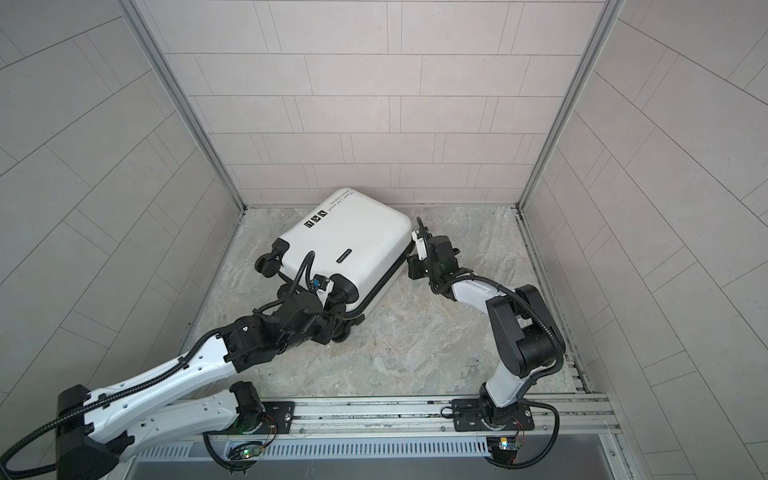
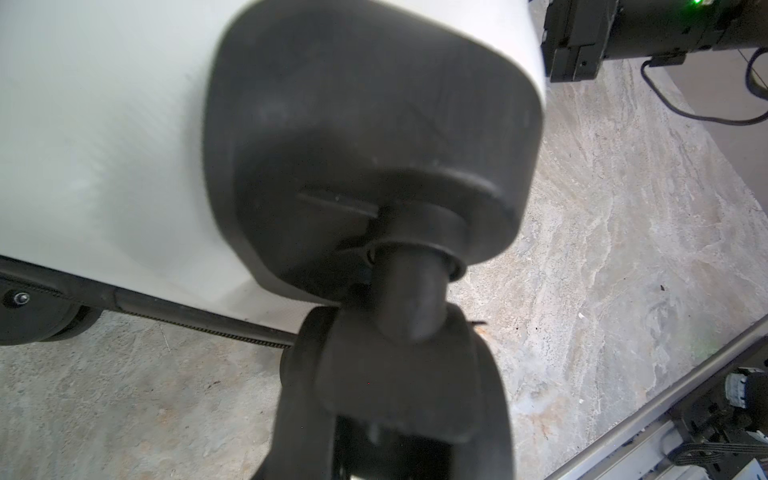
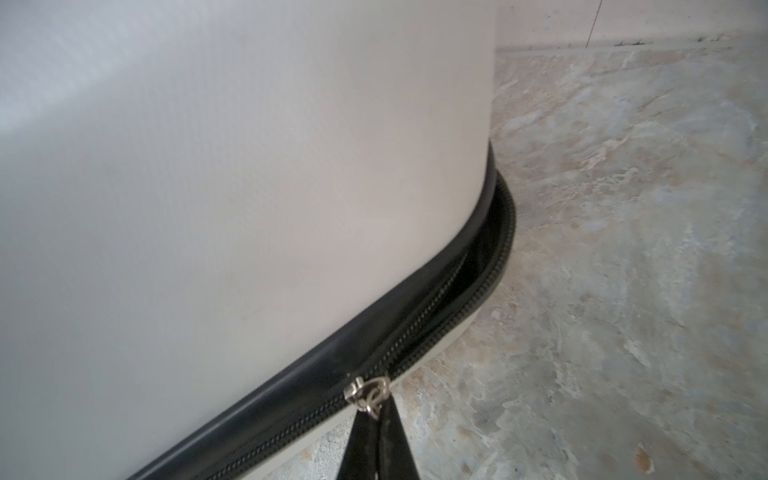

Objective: Pack the luggage
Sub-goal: 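Pull the silver zipper pull around the suitcase corner with the right gripper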

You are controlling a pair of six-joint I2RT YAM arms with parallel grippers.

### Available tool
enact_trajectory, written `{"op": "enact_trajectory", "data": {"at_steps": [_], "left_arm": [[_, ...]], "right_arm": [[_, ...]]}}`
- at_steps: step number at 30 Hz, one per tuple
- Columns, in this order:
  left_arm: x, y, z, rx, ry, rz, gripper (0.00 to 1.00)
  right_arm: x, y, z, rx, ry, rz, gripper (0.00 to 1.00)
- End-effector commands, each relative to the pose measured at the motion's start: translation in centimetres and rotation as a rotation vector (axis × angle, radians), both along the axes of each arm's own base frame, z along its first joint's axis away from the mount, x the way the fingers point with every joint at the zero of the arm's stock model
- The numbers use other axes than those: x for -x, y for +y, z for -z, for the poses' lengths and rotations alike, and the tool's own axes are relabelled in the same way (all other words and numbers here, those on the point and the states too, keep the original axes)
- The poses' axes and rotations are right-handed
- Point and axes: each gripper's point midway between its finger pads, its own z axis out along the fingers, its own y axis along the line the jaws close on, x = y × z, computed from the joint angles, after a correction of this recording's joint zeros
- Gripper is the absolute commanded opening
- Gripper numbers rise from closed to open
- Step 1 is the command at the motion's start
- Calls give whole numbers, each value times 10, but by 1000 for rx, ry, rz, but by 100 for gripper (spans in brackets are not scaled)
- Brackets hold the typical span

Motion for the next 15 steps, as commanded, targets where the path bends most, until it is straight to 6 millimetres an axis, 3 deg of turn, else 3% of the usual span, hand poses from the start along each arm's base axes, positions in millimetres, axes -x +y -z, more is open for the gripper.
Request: {"op": "enact_trajectory", "data": {"at_steps": [1,15], "left_arm": [[-13,27,-17,25,-62,-167,0],[-11,29,-19,27,-59,-164,0]], "right_arm": [[-25,-33,-10,16,-39,137,0],[-54,-52,-10,0,-26,175,0]]}}
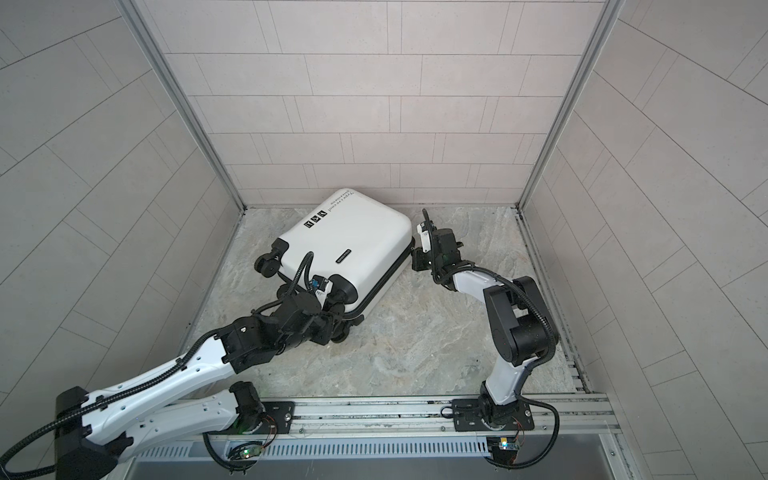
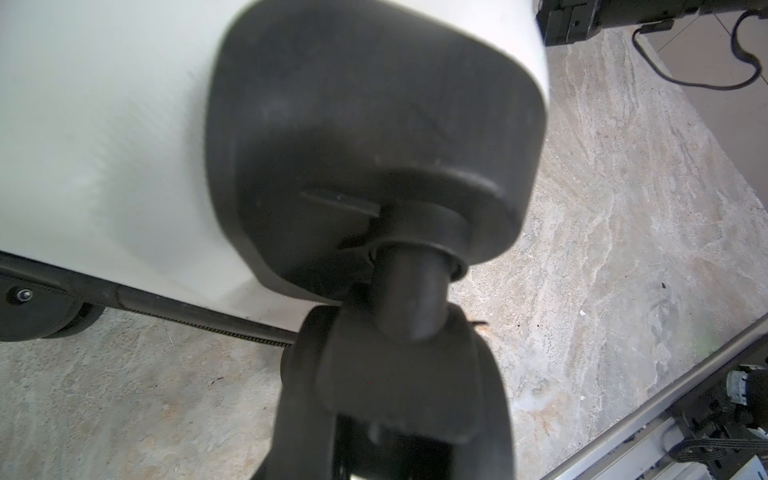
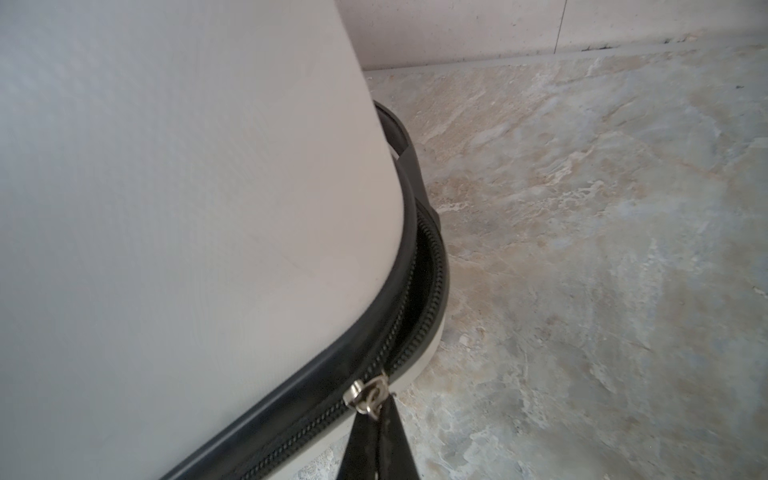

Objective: Pack the luggage
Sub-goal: 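Pull the silver zipper pull around the suitcase corner with the right gripper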

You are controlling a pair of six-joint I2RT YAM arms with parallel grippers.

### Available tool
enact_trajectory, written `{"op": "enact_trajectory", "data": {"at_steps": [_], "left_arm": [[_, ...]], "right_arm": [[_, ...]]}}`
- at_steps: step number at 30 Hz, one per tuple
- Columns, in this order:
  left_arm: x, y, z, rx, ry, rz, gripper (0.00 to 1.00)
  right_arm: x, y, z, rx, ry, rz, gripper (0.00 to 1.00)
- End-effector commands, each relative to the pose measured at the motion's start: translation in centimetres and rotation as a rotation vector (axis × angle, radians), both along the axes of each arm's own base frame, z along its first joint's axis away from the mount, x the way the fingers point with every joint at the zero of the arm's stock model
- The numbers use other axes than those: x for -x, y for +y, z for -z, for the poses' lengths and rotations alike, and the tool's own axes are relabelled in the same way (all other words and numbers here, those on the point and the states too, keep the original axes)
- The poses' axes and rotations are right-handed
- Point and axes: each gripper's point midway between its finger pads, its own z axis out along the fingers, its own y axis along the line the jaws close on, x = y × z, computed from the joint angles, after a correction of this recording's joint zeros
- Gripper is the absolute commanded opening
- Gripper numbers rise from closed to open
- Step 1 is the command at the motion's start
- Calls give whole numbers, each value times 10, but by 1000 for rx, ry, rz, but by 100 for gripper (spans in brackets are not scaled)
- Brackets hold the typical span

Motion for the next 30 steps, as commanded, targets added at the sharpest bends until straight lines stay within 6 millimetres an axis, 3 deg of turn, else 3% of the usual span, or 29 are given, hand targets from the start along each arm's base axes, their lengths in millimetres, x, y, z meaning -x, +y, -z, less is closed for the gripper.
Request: {"op": "enact_trajectory", "data": {"at_steps": [1,13,30], "left_arm": [[-12,27,-19,29,-61,-164,0],[-7,30,-19,19,-49,-148,0],[1,26,-10,26,-4,-108,0]], "right_arm": [[-29,-38,-11,25,-45,141,0],[-53,-48,-13,35,-31,142,0],[-96,-51,-36,-1,-61,202,0]]}}
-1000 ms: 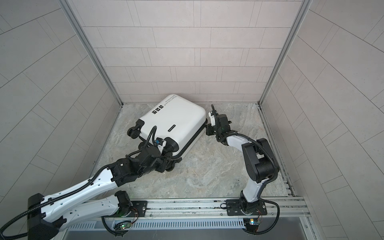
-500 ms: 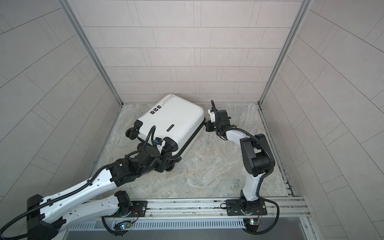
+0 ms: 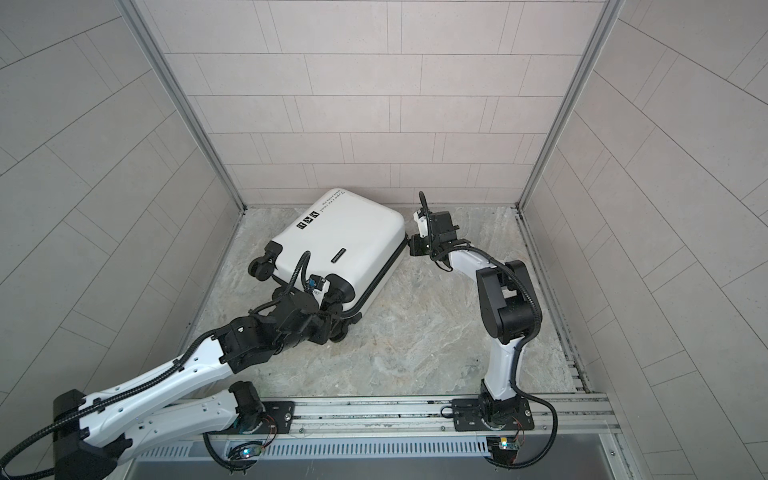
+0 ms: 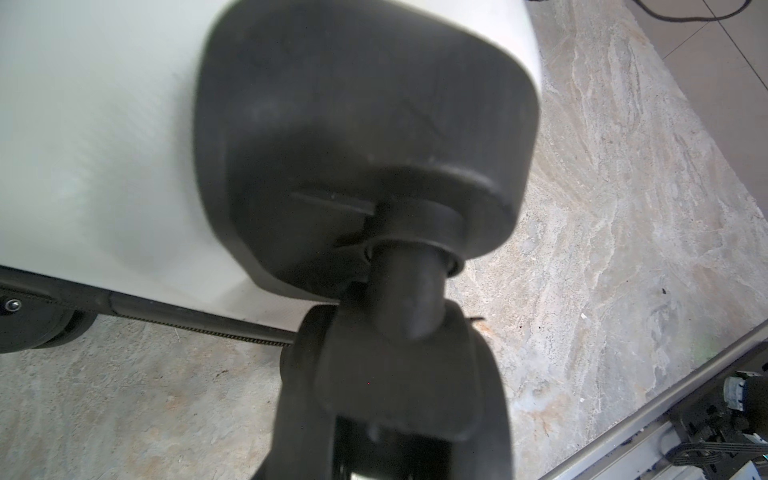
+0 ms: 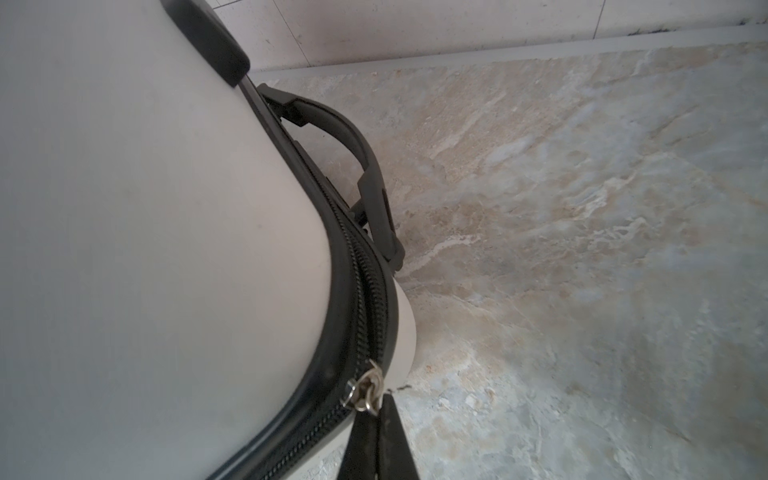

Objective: Pack the luggage
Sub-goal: 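Pull the silver zipper pull around the suitcase corner with the right gripper, then release the zipper pull and wheel, drawing both grippers back from the suitcase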

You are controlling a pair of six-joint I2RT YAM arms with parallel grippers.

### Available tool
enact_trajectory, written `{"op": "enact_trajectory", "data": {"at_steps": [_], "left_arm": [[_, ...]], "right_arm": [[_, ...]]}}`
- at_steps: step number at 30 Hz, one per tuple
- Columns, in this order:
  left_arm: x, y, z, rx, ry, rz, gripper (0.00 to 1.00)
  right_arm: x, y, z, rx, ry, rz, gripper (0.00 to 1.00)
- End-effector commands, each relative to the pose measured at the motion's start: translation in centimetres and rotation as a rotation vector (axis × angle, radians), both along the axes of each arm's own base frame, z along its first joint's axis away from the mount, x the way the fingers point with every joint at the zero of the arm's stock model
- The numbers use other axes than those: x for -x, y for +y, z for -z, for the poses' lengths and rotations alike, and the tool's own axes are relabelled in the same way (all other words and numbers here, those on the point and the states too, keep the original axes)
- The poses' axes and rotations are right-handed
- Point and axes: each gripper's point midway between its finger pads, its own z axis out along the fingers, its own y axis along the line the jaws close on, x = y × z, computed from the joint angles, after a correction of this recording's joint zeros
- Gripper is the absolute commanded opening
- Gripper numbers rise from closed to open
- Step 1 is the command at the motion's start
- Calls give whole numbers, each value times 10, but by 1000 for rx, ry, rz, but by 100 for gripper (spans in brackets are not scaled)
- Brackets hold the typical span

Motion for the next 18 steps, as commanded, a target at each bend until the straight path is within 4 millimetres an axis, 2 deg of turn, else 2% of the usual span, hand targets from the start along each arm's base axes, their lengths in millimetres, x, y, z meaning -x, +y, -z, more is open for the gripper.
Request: {"op": "enact_trajectory", "data": {"at_steps": [1,4,8,11,15,16,18], "left_arm": [[1,20,-9,17,-15,-84,0],[2,18,-7,22,-7,-77,0],[2,15,-8,30,-4,-71,0],[1,17,-9,33,-14,-76,0],[0,18,-12,29,-24,-81,0],[0,19,-12,25,-26,-83,0],[-1,21,-14,19,-32,-89,0]], "right_arm": [[-55,-60,-35,29,-150,261,0],[-71,-62,-34,-25,-137,327,0],[-88,-52,-39,-130,-127,344,0],[-89,-47,-43,-143,-133,332,0],[-80,-48,-44,-113,-121,308,0],[-77,-49,-42,-101,-114,303,7],[-70,-49,-41,-77,-112,292,29]]}}
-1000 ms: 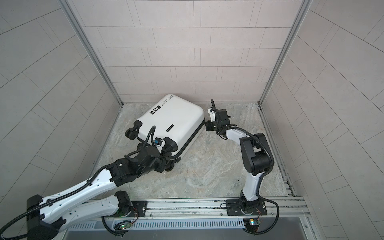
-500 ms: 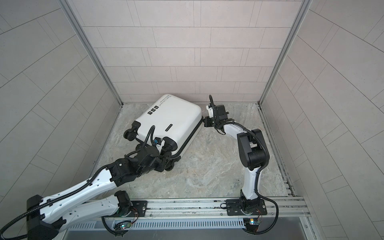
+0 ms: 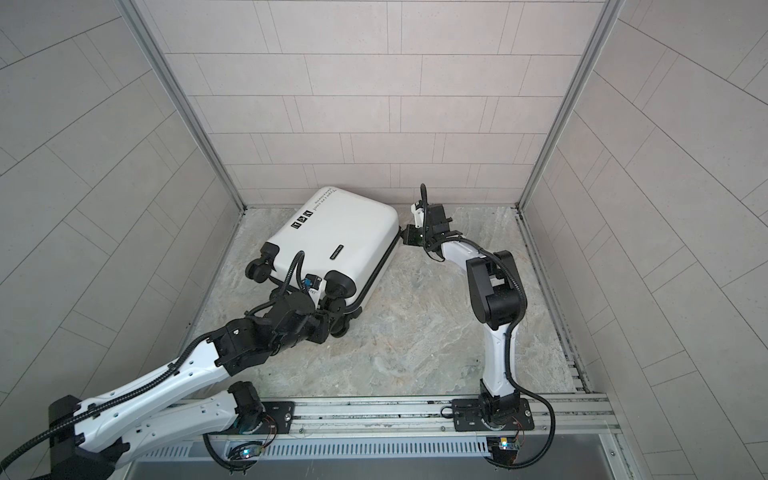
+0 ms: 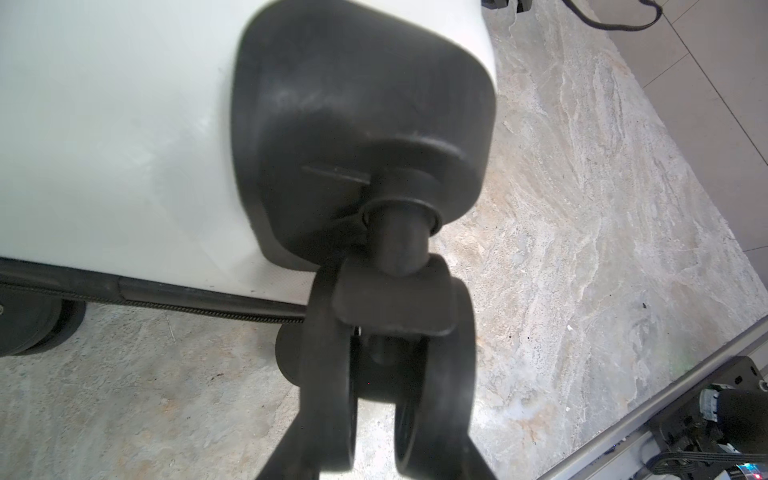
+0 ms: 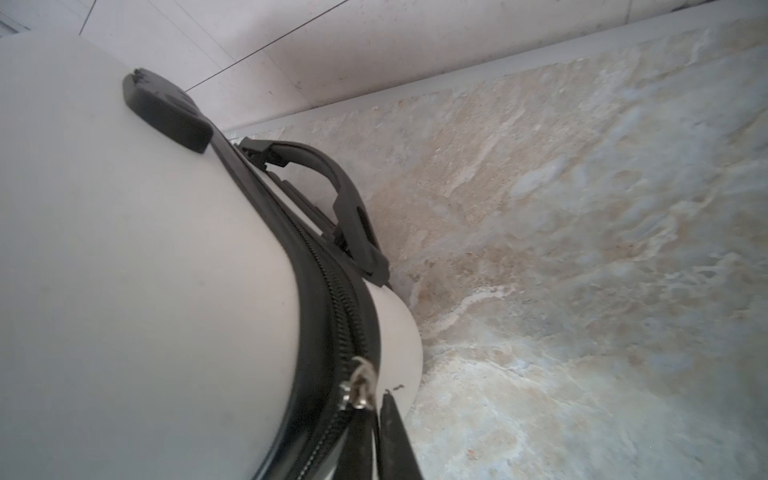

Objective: Pack the luggage
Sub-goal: 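Release the zipper pull and wheel, drawing both grippers back from the suitcase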

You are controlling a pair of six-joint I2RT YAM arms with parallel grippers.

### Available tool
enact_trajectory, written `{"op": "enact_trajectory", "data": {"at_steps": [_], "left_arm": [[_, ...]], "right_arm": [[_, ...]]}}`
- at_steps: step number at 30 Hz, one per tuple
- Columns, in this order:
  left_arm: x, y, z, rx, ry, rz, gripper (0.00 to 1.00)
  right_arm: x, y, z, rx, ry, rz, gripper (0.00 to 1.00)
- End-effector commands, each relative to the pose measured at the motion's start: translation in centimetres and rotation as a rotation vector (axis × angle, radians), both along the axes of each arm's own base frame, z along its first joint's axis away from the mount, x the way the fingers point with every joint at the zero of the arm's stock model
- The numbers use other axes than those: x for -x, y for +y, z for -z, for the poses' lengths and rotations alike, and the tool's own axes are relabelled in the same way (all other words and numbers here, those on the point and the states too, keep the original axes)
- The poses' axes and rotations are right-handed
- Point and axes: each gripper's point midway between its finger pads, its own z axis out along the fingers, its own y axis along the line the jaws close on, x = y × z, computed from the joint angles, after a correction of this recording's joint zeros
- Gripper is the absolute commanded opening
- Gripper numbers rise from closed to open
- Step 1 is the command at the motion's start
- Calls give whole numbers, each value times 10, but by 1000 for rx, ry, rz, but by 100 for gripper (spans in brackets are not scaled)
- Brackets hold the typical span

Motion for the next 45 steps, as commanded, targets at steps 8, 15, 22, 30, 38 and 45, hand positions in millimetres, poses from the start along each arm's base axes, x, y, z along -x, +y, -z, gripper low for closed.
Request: {"op": "enact_trajectory", "data": {"at_steps": [8,15,22,30,38,45], "left_arm": [[-7,25,-24,-37,-58,-107,66],[-10,29,-52,-47,-100,-115,79],[-20,38,-103,-35,-223,-140,86],[-63,59,-135,-84,-253,-224,90],[-134,94,-146,72,-159,-333,87],[-199,135,-136,107,-92,-432,80]], "right_arm": [[7,-77,-50,132,-184,225,60],[49,-80,-68,126,-213,209,71],[97,-85,-52,109,-46,201,99],[149,-72,-13,45,154,123,99],[201,-31,-2,96,140,11,94],[231,14,-6,203,89,-82,82]]}}
